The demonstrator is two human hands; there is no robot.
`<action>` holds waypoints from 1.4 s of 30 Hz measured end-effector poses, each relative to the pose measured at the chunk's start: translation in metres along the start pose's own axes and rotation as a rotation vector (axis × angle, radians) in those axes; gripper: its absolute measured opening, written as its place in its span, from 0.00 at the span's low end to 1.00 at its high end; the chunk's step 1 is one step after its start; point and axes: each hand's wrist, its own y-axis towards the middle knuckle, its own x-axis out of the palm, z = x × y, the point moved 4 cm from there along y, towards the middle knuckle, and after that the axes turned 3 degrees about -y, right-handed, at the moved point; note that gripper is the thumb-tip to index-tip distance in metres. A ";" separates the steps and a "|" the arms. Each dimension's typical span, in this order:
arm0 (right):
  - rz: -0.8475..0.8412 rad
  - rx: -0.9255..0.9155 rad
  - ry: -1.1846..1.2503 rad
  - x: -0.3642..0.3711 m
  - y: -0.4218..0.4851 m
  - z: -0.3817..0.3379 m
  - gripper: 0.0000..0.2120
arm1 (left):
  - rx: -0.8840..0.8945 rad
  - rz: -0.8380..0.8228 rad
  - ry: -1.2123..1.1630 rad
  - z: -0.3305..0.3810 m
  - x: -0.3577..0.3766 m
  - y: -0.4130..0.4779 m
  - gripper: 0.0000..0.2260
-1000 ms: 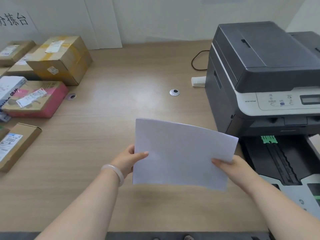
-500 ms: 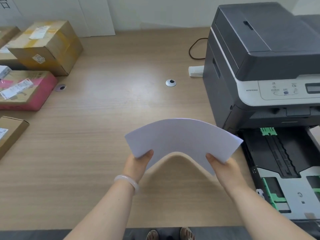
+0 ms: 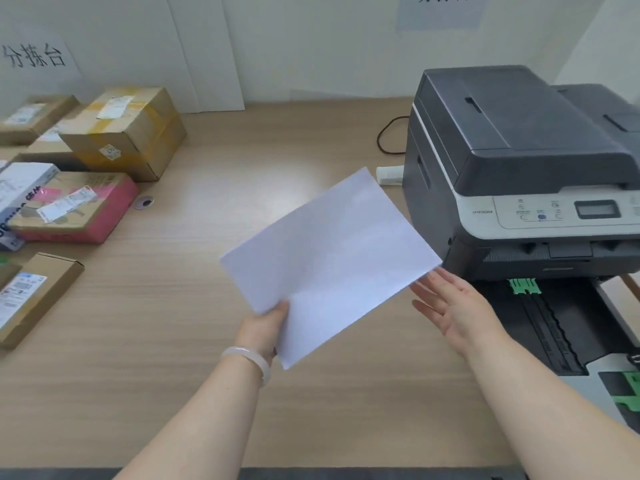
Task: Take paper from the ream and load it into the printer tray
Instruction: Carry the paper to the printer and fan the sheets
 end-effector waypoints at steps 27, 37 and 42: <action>-0.127 -0.146 -0.566 0.027 -0.021 0.011 0.08 | 0.125 -0.301 0.174 0.021 0.053 -0.007 0.08; 0.039 -0.130 -0.548 0.016 -0.015 0.053 0.09 | 0.187 -0.088 0.339 -0.028 0.065 -0.006 0.07; 0.048 -0.202 -0.599 0.025 -0.016 0.018 0.07 | 0.262 -0.074 0.375 0.006 0.060 -0.008 0.13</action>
